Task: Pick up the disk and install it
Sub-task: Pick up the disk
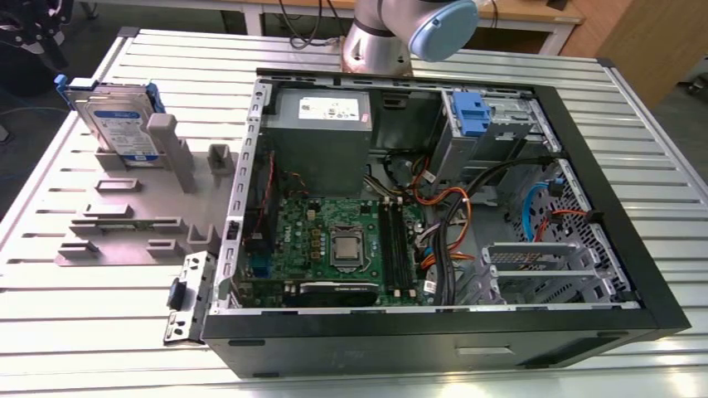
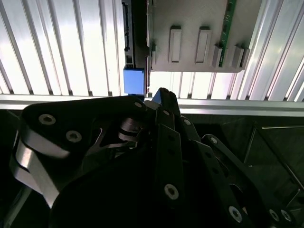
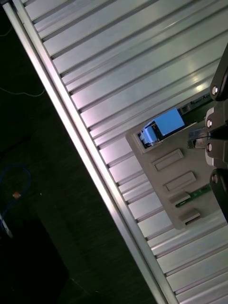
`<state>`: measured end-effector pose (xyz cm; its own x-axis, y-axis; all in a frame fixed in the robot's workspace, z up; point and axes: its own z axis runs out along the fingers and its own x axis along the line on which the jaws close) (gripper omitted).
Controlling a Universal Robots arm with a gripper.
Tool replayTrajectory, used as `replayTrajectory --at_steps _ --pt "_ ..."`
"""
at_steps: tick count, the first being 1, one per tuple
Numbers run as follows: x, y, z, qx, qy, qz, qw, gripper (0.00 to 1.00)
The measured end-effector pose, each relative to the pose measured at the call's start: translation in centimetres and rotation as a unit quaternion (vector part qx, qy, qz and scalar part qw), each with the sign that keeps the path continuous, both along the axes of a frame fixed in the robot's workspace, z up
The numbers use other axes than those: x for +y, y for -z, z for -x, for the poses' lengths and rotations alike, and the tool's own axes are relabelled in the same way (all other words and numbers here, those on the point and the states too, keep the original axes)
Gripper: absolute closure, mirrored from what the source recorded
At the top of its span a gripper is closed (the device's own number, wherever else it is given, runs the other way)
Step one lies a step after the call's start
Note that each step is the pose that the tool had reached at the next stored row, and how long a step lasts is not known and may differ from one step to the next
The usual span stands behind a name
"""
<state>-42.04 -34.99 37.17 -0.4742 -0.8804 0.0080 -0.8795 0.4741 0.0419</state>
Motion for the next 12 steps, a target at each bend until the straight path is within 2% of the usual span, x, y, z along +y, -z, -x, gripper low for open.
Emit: replayTrajectory --at_steps 6,12 --pt "0.0 0.0 0.0 0.0 -0.017 0.0 0.99986 0.89" --pt "0.0 0.0 0.0 0.0 -0.038 0.0 0.99928 0.89"
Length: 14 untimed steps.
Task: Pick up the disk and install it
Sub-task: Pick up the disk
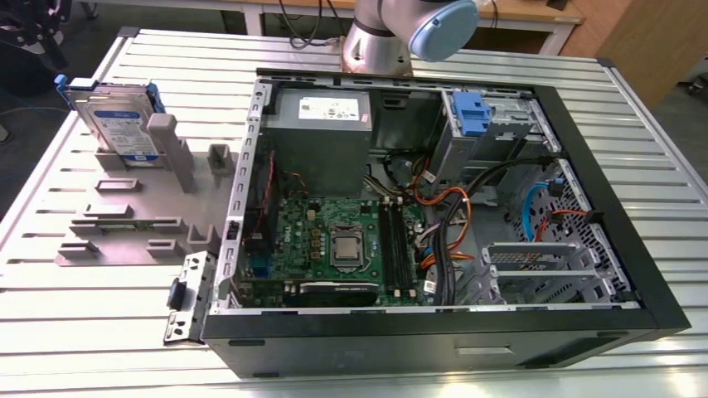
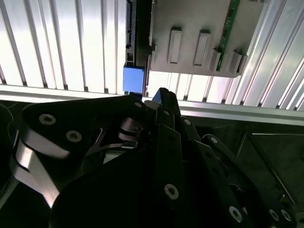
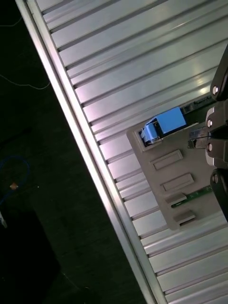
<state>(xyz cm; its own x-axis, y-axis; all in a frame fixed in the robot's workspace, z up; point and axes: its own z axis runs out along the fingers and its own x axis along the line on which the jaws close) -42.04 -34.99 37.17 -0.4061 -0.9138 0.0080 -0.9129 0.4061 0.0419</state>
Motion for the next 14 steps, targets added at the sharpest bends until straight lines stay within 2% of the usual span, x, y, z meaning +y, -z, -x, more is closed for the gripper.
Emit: replayTrajectory --at_steps 5,14 --pt "0.0 0.0 0.0 -0.0001 -0.013 0.0 0.99991 0.89" --pt "0.0 0.0 0.0 0.0 -0.025 0.0 0.99969 0.89"
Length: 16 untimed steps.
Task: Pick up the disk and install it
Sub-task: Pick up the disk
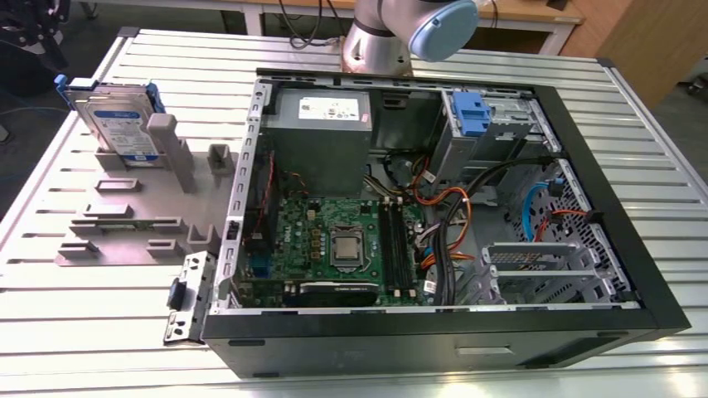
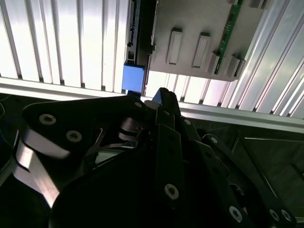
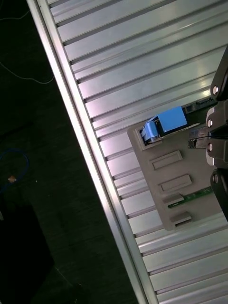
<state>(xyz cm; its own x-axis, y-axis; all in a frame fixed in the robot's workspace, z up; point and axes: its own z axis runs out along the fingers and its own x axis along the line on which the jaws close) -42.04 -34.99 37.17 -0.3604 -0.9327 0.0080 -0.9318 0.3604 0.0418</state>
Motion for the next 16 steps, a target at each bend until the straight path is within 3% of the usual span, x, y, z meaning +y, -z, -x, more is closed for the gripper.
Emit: replayTrajectory --at_steps 16 --pt "0.0 0.06 0.0 0.0 -0.011 0.0 0.99994 0.89"
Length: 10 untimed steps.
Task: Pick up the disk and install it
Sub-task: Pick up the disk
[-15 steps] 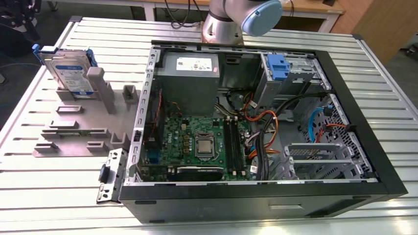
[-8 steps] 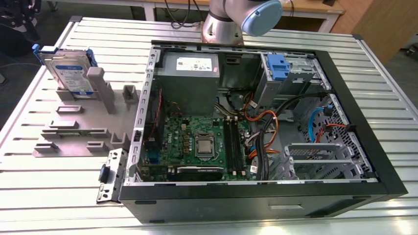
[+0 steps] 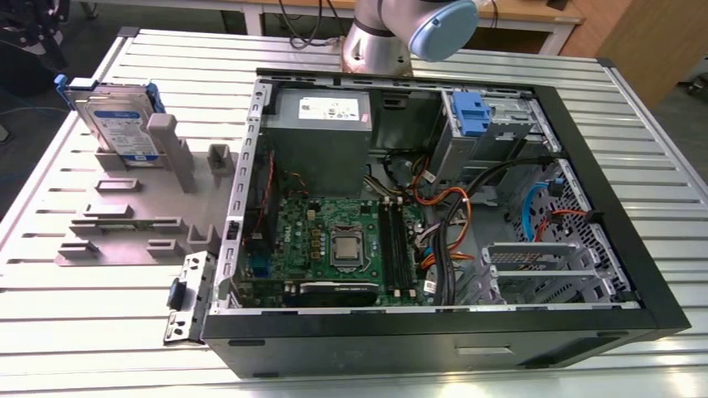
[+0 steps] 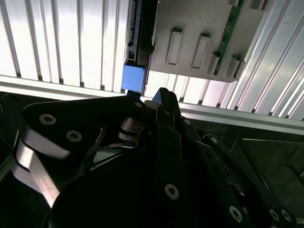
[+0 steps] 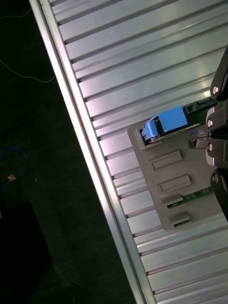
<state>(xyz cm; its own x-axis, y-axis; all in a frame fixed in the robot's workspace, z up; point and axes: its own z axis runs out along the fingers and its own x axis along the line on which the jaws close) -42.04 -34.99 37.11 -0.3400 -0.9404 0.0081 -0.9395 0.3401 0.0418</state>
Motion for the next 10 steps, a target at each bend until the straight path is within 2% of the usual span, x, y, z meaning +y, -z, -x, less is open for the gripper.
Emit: replayTrajectory --at_steps 2,4,6,9,10 --pt "0.0 0.04 0.0 -0.0001 -0.014 0.0 0.9999 0.89" --pt "0.0 0.06 0.01 -0.0027 -0.023 -0.0002 0.99972 0.89" --pt "0.0 0.07 0.01 -0.0084 -0.028 -0.0002 0.99957 0.89" --pt "0.0 0.07 0.01 -0.0207 -0.033 0.0001 0.99925 0.89" --pt "0.0 0.08 0.02 -0.0238 -0.034 0.0002 0.99915 0.89"
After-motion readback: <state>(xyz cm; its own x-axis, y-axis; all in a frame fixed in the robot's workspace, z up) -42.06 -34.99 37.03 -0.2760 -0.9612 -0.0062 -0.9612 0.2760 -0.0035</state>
